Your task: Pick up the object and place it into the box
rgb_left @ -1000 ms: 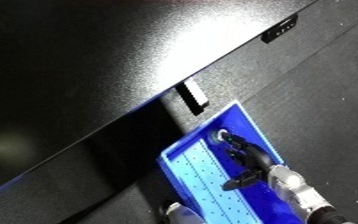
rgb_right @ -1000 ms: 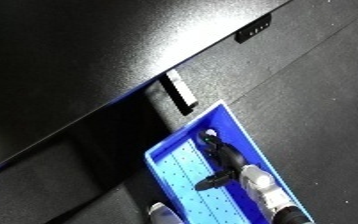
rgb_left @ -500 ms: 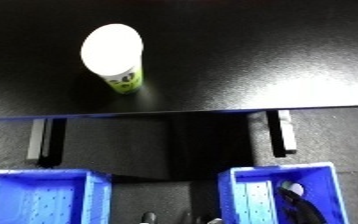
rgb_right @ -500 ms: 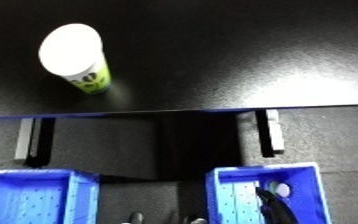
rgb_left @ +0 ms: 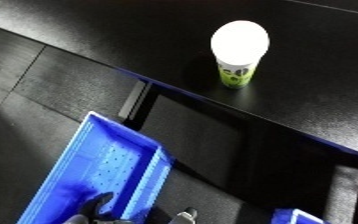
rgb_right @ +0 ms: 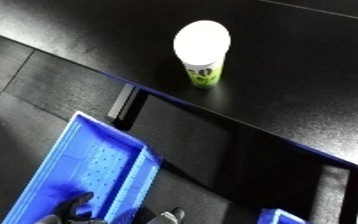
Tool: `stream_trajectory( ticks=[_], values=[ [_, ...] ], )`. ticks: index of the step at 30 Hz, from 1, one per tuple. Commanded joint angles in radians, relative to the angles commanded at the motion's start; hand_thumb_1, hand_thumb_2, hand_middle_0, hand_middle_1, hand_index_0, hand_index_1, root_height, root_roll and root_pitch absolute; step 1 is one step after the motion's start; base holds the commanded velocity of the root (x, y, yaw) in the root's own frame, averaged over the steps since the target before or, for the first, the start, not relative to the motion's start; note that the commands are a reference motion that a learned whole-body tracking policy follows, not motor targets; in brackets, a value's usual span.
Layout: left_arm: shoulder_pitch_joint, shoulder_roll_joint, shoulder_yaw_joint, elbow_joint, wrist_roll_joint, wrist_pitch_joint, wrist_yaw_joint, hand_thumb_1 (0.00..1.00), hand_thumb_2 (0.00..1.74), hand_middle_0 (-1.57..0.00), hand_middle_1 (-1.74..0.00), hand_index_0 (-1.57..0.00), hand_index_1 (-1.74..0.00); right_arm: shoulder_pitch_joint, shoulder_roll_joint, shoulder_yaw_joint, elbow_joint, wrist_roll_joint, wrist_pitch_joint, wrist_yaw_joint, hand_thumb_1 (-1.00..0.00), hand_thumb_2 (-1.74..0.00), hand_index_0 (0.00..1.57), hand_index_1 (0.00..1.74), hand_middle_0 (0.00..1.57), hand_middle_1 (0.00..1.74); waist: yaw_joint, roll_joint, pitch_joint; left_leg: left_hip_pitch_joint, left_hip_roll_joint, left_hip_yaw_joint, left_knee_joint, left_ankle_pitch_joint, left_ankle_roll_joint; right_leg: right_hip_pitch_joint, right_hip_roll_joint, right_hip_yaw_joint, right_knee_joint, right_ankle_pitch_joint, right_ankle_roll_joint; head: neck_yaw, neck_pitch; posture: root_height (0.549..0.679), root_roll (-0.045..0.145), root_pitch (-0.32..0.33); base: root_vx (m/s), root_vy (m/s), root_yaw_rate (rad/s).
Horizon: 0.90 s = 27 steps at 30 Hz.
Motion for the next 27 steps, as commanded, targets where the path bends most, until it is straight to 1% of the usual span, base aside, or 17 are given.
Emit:
stream_trajectory(
  ticks=[5, 7, 10, 13, 16, 19, 23, 27],
  values=[
    [-0.012, 0.006, 0.005, -0.014, -0.054, -0.041, -0.080, 0.00, 0.00, 0.00, 0.00, 0.00, 0.00, 0.005, 0.003, -0.001, 0.029, -0.007, -0.015, 0.018, 0.00, 0.00, 0.00, 0.00, 0.00, 0.00, 0.000, 0.001, -0.003, 0.003, 0.004, -0.002, -0.001, -0.003, 0.0031, 0.000, -0.0020, 0.001, 0.007, -0.008, 0.0008, 0.002, -0.008, 0.617, 0.042, -0.125, 0.021, 0.018, -0.012],
    [-0.015, 0.005, 0.009, -0.028, -0.081, -0.064, -0.120, 0.00, 0.00, 0.00, 0.00, 0.00, 0.00, 0.008, 0.004, -0.003, 0.039, -0.009, -0.022, 0.024, 0.00, 0.00, 0.00, 0.00, 0.00, 0.00, 0.001, 0.002, -0.003, 0.004, 0.004, -0.003, -0.003, -0.005, 0.0038, 0.000, -0.0028, 0.000, 0.005, -0.010, 0.0010, 0.018, 0.003, 0.616, 0.041, -0.125, 0.015, 0.020, 0.002],
    [-0.016, 0.006, 0.009, -0.073, -0.107, -0.093, -0.196, 0.00, 0.00, 0.00, 0.00, 0.00, 0.00, 0.014, 0.003, -0.008, 0.043, -0.010, -0.032, 0.028, 0.00, 0.00, 0.00, 0.00, 0.00, 0.00, 0.004, 0.003, 0.000, 0.004, 0.004, -0.005, -0.005, -0.008, 0.0046, -0.002, -0.0034, -0.001, 0.002, -0.009, 0.0028, 0.046, 0.022, 0.616, 0.039, -0.123, 0.003, 0.017, 0.012],
    [-0.017, 0.015, -0.005, -0.167, -0.123, -0.099, -0.280, 0.00, 0.00, 0.00, 0.00, 0.00, 0.00, 0.019, 0.000, -0.011, 0.034, -0.008, -0.036, 0.024, 0.00, 0.00, 0.00, 0.00, 0.00, 0.00, 0.009, 0.007, 0.006, 0.002, 0.003, -0.007, -0.009, -0.009, 0.0041, -0.005, -0.0046, -0.003, -0.001, -0.006, 0.0064, 0.079, 0.041, 0.617, 0.036, -0.118, -0.018, 0.016, 0.014],
    [-0.019, 0.039, -0.034, -0.311, -0.162, -0.050, -0.372, 0.00, 0.00, 0.00, 0.00, 0.00, 0.00, 0.025, -0.008, -0.015, 0.013, -0.002, -0.032, 0.015, 0.00, 0.00, 0.00, 0.00, 0.00, 0.00, 0.015, 0.014, 0.015, 0.003, 0.001, -0.010, -0.016, -0.010, 0.0033, -0.007, -0.0082, -0.007, -0.004, -0.003, 0.0114, 0.111, 0.068, 0.617, 0.034, -0.115, -0.024, 0.017, 0.032],
    [-0.025, 0.082, -0.078, -0.473, -0.225, 0.027, -0.476, 0.00, 0.00, 0.00, 0.00, 0.00, 0.00, 0.034, -0.021, -0.020, -0.005, 0.009, -0.031, 0.013, 0.00, 0.00, 0.00, 0.00, 0.00, 0.00, 0.020, 0.021, 0.022, 0.003, -0.003, -0.014, -0.022, -0.011, 0.0037, -0.009, -0.0128, -0.012, -0.007, 0.001, 0.0174, 0.143, 0.098, 0.618, 0.033, -0.110, -0.023, 0.015, 0.052],
    [-0.037, 0.168, -0.134, -0.699, -0.289, 0.133, -0.564, 0.00, 0.00, 0.00, 0.00, 0.00, 0.00, 0.041, -0.037, -0.023, -0.013, 0.038, -0.036, 0.013, 0.00, 0.00, 0.00, 0.00, 0.00, 0.00, 0.028, 0.028, 0.028, 0.005, -0.008, -0.019, -0.025, -0.014, 0.0025, -0.007, -0.0214, -0.019, -0.009, 0.006, 0.0255, 0.189, 0.121, 0.619, 0.031, -0.107, -0.003, 0.000, 0.089],
    [-0.056, 0.247, -0.152, -0.904, -0.367, 0.237, -0.623, 0.00, 0.00, 0.00, 0.00, 0.00, 0.00, 0.052, -0.046, -0.025, -0.017, 0.069, -0.042, 0.011, 0.00, 0.00, 0.00, 0.00, 0.00, 0.00, 0.037, 0.032, 0.031, 0.009, -0.016, -0.024, -0.027, -0.018, 0.0003, 0.000, -0.0293, -0.027, -0.014, 0.011, 0.0312, 0.236, 0.143, 0.620, 0.032, -0.106, 0.013, -0.010, 0.096]
  ],
)
